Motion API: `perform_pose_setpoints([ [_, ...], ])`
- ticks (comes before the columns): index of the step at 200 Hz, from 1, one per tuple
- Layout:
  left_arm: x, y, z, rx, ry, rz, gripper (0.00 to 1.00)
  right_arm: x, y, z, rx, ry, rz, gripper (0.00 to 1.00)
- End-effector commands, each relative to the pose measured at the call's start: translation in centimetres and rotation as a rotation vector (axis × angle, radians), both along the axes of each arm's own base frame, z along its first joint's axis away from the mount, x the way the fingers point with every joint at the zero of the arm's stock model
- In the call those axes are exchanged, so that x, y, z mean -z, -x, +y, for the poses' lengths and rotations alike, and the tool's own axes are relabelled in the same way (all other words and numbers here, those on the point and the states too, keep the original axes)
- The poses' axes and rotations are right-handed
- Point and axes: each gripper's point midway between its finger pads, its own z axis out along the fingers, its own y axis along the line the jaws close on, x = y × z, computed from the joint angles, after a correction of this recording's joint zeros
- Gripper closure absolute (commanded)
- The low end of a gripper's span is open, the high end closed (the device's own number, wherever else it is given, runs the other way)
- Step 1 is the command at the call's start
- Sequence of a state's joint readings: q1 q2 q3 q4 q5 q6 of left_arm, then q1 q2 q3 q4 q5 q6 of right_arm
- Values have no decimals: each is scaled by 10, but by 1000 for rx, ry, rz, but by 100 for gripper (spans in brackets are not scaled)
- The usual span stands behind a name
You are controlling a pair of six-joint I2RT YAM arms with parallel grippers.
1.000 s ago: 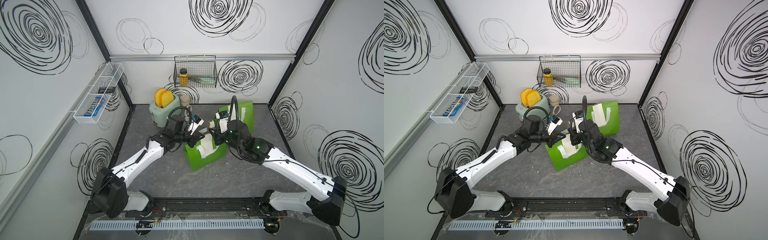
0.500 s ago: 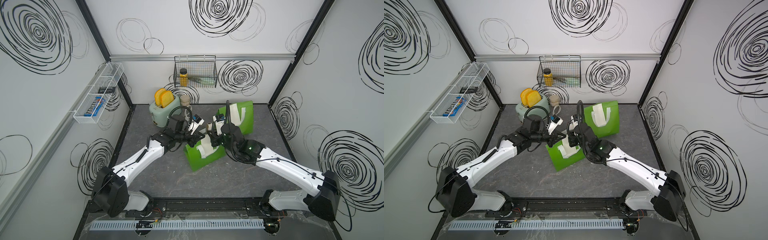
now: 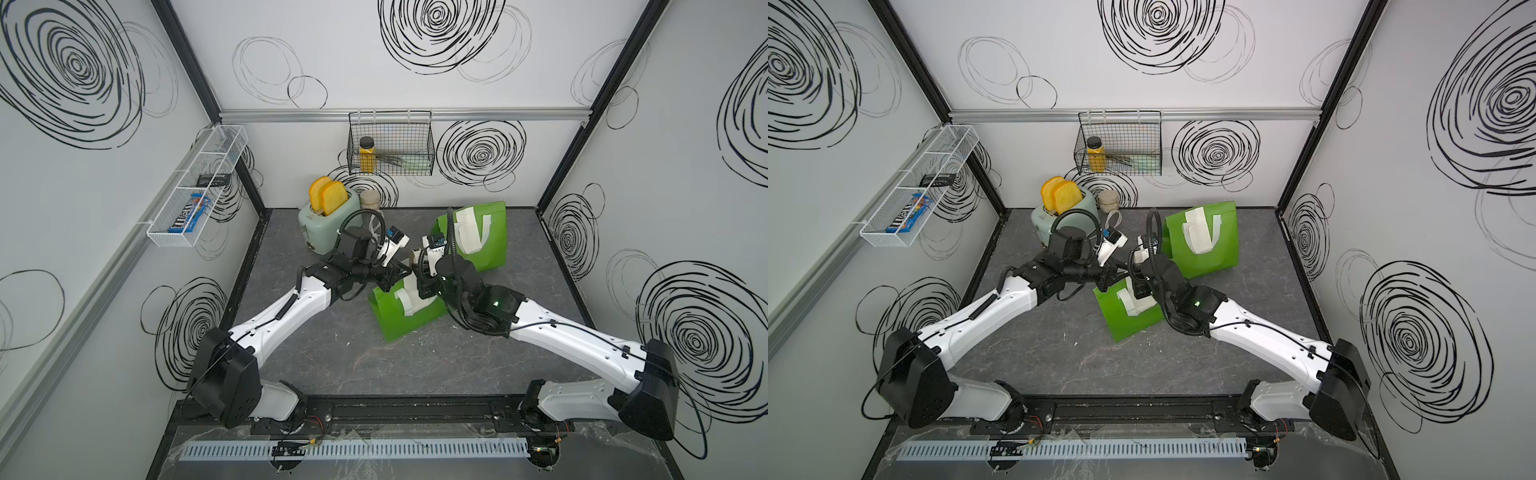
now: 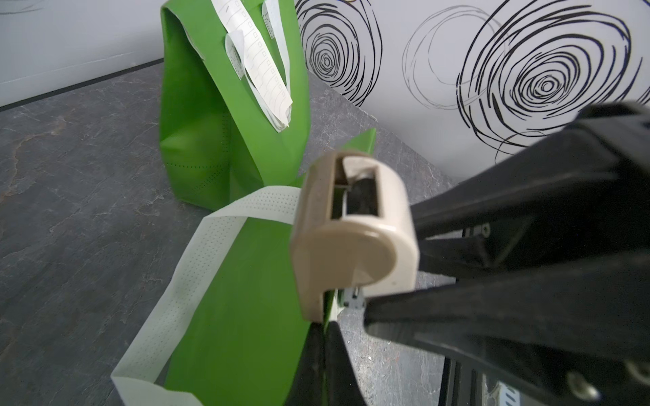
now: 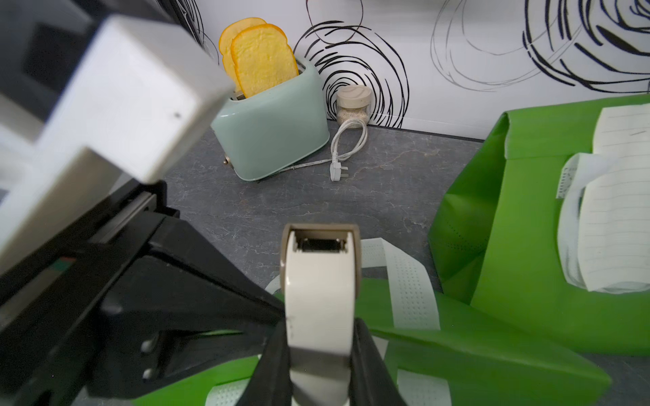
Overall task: Staple the receipts to the bags
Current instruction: Place the stapler in the takeout bag.
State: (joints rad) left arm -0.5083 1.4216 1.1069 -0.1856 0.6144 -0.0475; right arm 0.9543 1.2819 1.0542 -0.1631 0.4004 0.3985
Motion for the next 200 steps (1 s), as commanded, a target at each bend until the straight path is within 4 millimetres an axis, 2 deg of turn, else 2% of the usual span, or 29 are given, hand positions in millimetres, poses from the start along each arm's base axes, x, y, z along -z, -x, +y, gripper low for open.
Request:
perform_pose_setpoints([
  [1, -13, -9, -2, -8, 38, -15, 100, 4, 6, 1, 18, -4, -2, 92],
  [54, -22, -9, 2, -13, 67, -26, 100, 24, 14, 2, 4, -15, 17, 91],
  [76, -24, -5, 3, 2, 72, -46, 100, 30, 20, 4, -31, -29, 21, 79],
  [97, -23, -1, 5, 15, 58, -73, 100, 15, 25, 3, -63, -49, -7, 48],
  [117, -21, 4, 6, 40, 36, -102, 100, -1, 30, -4, -102, -44, -45, 33],
  [144, -14, 5, 11, 60, -38, -153, 100, -20, 32, -17, -188, -7, -86, 29],
  [161, -14, 3, 13, 68, -85, -197, 100, -29, 32, -23, -305, -7, -111, 30],
  [184, -13, 11, 11, 139, -109, -248, 100, -40, 33, -31, -466, 11, -182, 30],
  [200, -8, 14, 11, 181, -145, -274, 100, -45, 40, -30, -612, 24, -235, 25],
])
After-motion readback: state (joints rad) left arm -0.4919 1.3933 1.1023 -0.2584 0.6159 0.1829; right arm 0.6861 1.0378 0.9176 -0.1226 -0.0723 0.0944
